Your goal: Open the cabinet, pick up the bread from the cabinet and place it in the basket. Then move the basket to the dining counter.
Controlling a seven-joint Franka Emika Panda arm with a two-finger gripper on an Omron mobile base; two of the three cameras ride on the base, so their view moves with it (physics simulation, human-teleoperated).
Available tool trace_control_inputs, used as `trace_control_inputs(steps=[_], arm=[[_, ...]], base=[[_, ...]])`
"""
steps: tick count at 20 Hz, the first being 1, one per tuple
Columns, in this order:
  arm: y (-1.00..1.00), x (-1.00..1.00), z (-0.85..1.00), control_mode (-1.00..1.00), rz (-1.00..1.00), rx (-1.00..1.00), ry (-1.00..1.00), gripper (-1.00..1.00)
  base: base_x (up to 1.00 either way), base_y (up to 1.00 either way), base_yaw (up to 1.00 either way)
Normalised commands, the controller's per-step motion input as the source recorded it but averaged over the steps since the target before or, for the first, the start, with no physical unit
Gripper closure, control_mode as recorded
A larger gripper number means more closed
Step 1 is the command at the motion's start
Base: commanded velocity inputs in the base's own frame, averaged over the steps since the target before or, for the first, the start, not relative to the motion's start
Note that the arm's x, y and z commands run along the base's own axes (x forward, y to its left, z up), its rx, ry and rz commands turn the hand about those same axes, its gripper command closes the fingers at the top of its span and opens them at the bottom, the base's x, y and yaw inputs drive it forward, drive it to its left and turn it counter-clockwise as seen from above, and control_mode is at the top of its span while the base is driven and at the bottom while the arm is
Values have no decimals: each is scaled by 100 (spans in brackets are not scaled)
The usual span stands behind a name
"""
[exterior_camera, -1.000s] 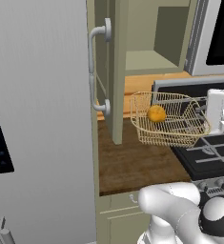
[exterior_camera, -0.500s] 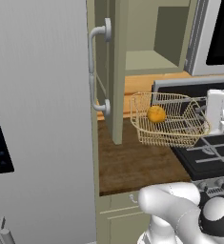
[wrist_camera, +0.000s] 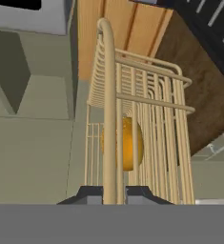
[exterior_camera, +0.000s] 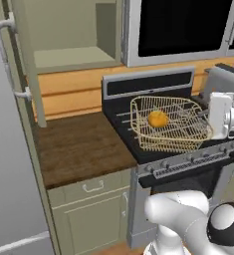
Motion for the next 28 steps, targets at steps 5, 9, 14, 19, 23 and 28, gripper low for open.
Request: trace_control_inputs(steps=[5, 9, 14, 19, 23, 28], arm=[[0, 0, 0, 100, 0, 0, 0, 100], [0, 0, 0, 100, 0, 0, 0, 100], [0, 0, 0, 100, 0, 0, 0, 100], [0, 0, 0, 100, 0, 0, 0, 100], [0, 0, 0, 100, 0, 0, 0, 100], [0, 0, 0, 100, 0, 0, 0, 100]], base=[[-22, -22, -89], [-16, 0, -100], [-10, 0, -99], [-5, -2, -94], [-1, -6, -92], [-1, -5, -94]])
